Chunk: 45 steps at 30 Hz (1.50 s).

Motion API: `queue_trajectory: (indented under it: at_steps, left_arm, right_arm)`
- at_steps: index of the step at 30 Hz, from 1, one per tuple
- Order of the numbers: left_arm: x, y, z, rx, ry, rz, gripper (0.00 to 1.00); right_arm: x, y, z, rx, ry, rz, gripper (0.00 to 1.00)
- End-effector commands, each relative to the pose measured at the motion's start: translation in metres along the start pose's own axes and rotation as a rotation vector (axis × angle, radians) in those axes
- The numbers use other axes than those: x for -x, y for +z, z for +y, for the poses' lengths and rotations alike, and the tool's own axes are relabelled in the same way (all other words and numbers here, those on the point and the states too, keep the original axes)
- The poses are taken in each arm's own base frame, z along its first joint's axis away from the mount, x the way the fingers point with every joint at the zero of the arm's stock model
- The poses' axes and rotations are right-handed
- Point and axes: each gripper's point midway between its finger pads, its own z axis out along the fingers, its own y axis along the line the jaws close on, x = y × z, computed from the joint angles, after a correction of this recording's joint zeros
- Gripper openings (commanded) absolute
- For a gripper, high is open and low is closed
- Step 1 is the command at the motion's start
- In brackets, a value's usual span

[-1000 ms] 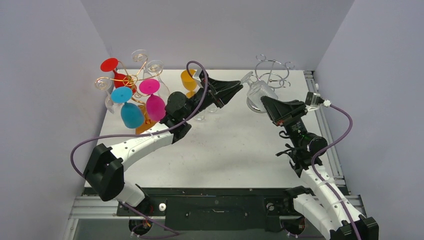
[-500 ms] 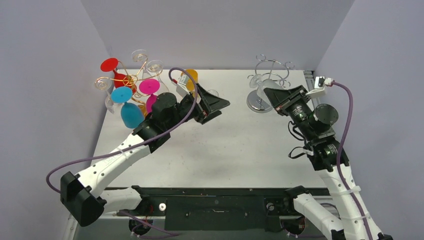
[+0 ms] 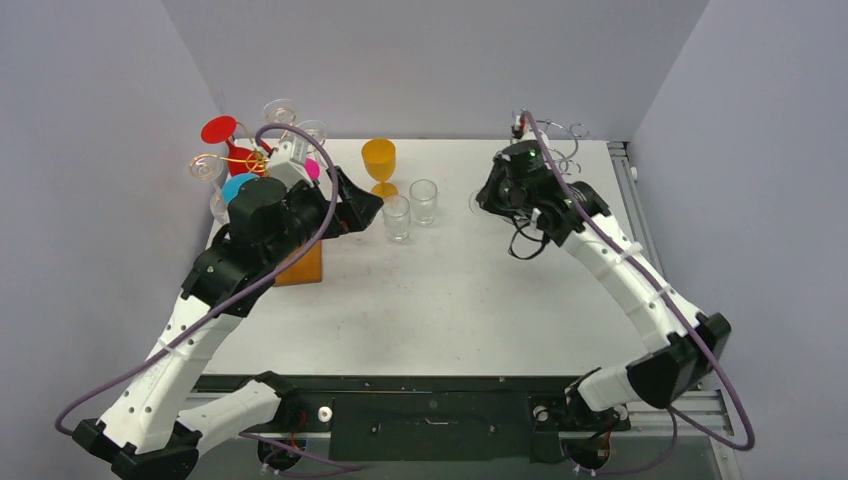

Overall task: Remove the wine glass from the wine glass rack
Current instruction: Place the wine glass at the center of the board.

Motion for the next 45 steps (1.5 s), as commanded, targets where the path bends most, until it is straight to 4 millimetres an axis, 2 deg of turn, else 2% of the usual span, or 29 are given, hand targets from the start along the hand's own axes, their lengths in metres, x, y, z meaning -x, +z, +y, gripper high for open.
queue_trajectory:
  at_steps: [1,2,3,4,5,6,7,8,9,10,11,12,13,14,15,16,17,25,33,36,45]
  left_arm:
    - [0.028,-0.021,0.019,0.111,0.124,-0.062,0.96]
    - [0.031,-0.022,0.023,0.132,0.127,-0.068,0.96]
    - [0.039,-0.025,0.020,0.132,0.135,-0.084,0.96]
    - [0.042,-0.027,0.021,0.145,0.138,-0.089,0.96]
    - [0.049,-0.030,0.017,0.142,0.145,-0.105,0.96]
    - [0.052,-0.032,0.019,0.157,0.149,-0.108,0.96]
    - [0.060,-0.036,0.015,0.155,0.157,-0.125,0.96]
    - [0.063,-0.038,0.017,0.170,0.167,-0.135,0.96]
    - [0.071,-0.043,0.013,0.167,0.170,-0.157,0.96]
    - [0.078,-0.047,0.011,0.173,0.177,-0.177,0.96]
    - [0.082,-0.048,0.011,0.177,0.182,-0.186,0.96]
    - [0.088,-0.052,0.008,0.178,0.187,-0.203,0.96]
    - [0.091,-0.052,0.008,0.182,0.189,-0.207,0.96]
    - [0.096,-0.056,0.006,0.183,0.191,-0.222,0.96]
    - [0.098,-0.055,0.005,0.186,0.193,-0.225,0.96]
    - [0.103,-0.056,0.003,0.186,0.195,-0.236,0.96]
    - [0.104,-0.056,0.004,0.191,0.196,-0.240,0.96]
    - [0.113,-0.049,0.003,0.198,0.209,-0.245,0.96]
    - [0.110,-0.044,0.010,0.212,0.212,-0.237,0.96]
    - [0.109,-0.043,0.012,0.216,0.212,-0.234,0.96]
    - [0.106,-0.043,0.015,0.217,0.206,-0.223,0.96]
  right_arm:
    - [0.027,0.025,0.022,-0.043,-0.084,-0.026,0.00]
    - [0.017,0.046,0.020,-0.070,-0.108,0.018,0.00]
    - [0.022,0.049,0.027,-0.065,-0.111,0.023,0.00]
    - [0.010,0.068,0.024,-0.087,-0.128,0.074,0.00]
    - [0.014,0.071,0.033,-0.069,-0.126,0.074,0.00]
    - [0.001,0.089,0.030,-0.088,-0.140,0.123,0.00]
    - [0.006,0.093,0.035,-0.080,-0.140,0.120,0.00]
    - [-0.005,0.108,0.032,-0.097,-0.151,0.157,0.00]
    - [-0.002,0.113,0.035,-0.093,-0.152,0.153,0.00]
    - [-0.009,0.126,0.032,-0.106,-0.157,0.178,0.00]
    - [-0.005,0.130,0.037,-0.099,-0.156,0.172,0.00]
    - [-0.013,0.140,0.033,-0.115,-0.163,0.202,0.00]
    - [-0.005,0.142,0.039,-0.105,-0.161,0.186,0.00]
    - [-0.013,0.153,0.034,-0.127,-0.170,0.213,0.00]
    - [-0.005,0.154,0.037,-0.120,-0.166,0.199,0.00]
    - [-0.012,0.163,0.033,-0.135,-0.170,0.221,0.00]
    - [-0.006,0.164,0.034,-0.134,-0.166,0.211,0.00]
    - [-0.015,0.192,0.008,-0.177,-0.150,0.257,0.00]
    - [-0.038,0.208,-0.006,-0.199,-0.155,0.312,0.00]
    - [-0.041,0.211,-0.009,-0.209,-0.159,0.316,0.00]
    - [-0.050,0.216,-0.019,-0.238,-0.169,0.334,0.15]
